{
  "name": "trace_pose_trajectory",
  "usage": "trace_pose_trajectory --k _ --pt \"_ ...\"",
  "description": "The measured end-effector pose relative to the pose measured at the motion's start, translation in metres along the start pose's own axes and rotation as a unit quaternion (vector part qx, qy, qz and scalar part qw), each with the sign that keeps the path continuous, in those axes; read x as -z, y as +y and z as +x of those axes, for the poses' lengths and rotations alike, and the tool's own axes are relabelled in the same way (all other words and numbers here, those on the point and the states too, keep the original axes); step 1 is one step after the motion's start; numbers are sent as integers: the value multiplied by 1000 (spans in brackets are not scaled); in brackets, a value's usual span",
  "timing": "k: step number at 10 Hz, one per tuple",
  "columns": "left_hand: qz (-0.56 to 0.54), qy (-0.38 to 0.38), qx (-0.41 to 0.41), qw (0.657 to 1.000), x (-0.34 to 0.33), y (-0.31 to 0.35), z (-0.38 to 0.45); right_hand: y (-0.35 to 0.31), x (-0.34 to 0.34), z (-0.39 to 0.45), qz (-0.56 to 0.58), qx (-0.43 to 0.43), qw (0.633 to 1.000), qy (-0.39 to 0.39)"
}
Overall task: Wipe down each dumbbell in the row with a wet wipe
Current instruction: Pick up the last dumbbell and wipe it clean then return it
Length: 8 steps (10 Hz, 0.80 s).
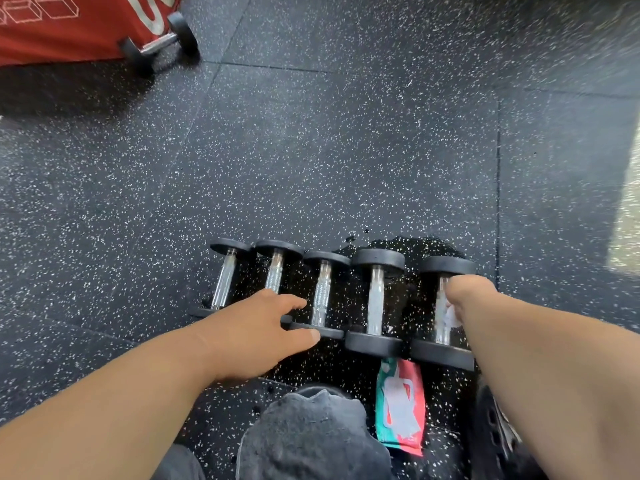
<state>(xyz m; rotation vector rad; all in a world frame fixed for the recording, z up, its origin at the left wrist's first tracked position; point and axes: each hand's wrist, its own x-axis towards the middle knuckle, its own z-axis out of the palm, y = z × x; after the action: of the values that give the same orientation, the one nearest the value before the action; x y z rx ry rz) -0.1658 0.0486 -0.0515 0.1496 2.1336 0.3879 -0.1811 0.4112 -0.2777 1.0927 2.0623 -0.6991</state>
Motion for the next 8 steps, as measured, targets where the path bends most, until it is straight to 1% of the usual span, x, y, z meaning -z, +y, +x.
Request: trace_pose_trajectory --k 1,2,3,4,5,6,7,8 --pt "7 -2 -1 1000 -1 5 -1 9 6 27 174 -52 983 -16" --pt "13 -3 -4 1000 -2 8 -1 55 -17 127 364 -92 927 -18" --pt "13 -1 -6 1000 -3 8 0 53 -10 101 467 -102 878 1" --pt "6 -3 -1 1000 -5 6 1 24 5 28 397 -106 910 55" --pt "-9 -4 2 1000 -6 5 3 28 -5 43 442 -134 885 62" --pt "-34 10 -12 999 -5 7 6 34 -10 61 391 -102 914 -17" --pt "-51 30 -25 998 -3 8 8 36 -12 65 419 -106 902 11" --pt "-58 21 -26 998 -3 8 10 33 -7 54 477 -129 869 32"
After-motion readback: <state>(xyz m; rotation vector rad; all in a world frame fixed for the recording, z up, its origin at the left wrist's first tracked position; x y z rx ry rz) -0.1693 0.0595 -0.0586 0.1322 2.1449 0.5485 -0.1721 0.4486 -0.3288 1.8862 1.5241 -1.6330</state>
